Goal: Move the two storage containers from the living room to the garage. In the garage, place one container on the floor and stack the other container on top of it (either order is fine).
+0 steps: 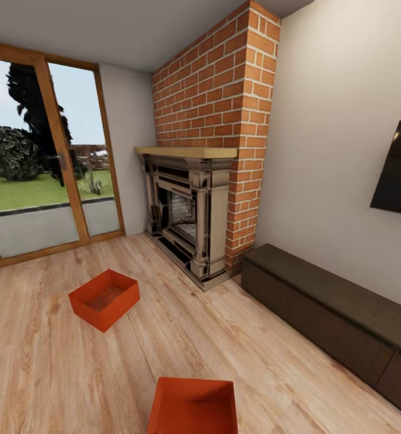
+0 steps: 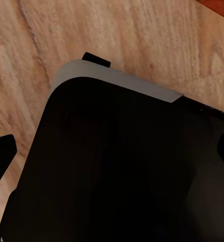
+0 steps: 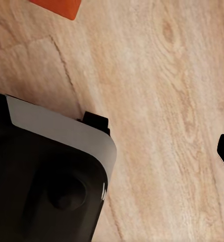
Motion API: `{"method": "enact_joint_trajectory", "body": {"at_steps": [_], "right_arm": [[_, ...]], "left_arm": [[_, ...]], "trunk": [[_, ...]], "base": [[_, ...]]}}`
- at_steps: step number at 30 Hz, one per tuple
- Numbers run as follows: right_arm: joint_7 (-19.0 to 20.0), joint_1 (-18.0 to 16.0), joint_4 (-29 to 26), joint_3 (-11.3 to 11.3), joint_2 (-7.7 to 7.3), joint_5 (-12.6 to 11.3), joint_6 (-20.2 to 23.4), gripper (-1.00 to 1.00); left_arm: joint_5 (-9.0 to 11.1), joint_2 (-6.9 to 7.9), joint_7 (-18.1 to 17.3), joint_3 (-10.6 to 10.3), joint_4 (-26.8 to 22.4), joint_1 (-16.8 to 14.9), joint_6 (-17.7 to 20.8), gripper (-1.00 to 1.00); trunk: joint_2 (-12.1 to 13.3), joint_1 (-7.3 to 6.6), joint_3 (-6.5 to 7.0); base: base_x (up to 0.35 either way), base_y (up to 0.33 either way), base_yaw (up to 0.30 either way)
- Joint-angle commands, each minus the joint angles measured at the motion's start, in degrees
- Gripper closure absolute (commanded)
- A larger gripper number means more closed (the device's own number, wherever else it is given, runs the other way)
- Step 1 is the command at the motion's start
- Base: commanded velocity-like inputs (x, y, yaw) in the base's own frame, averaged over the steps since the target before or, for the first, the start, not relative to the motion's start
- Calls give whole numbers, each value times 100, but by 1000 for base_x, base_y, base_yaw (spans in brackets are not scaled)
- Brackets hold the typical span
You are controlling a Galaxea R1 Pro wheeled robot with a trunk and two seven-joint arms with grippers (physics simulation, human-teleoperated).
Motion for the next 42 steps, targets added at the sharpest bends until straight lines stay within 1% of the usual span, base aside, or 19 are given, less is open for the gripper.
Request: {"method": "enact_joint_trajectory", "body": {"at_steps": [1, 6, 18, 29, 38, 42], "right_arm": [[-19, -7, 18, 0, -1, 55, -30, -100], [-19, -7, 18, 1, -6, 61, -25, -100], [-19, -7, 18, 3, -15, 58, -28, -100], [-19, -7, 18, -12, -4, 29, -26, -100], [-19, -7, 18, -27, 16, 17, -21, -100], [-19, -7, 18, -20, 16, 17, -21, -100]], "left_arm": [[6, -2, -13, 44, 1, -1, -12, -100], [6, -2, -13, 44, 1, -1, -12, -100], [6, -2, -13, 48, 1, -1, -21, -100], [-16, -2, -13, 16, 1, -1, -21, -100], [2, -2, -13, 50, 1, -1, -21, -100], [5, -2, -13, 53, 1, -1, -21, -100]], "trunk": [[-3, 0, -6], [-3, 0, -6], [-3, 0, -6], [-3, 0, -6], [-3, 0, -6], [-3, 0, -6]], "base": [[6, 0, 266], [2, 0, 161], [2, 3, 10], [61, 155, -1], [2, 9, -204], [0, 0, -86]]}}
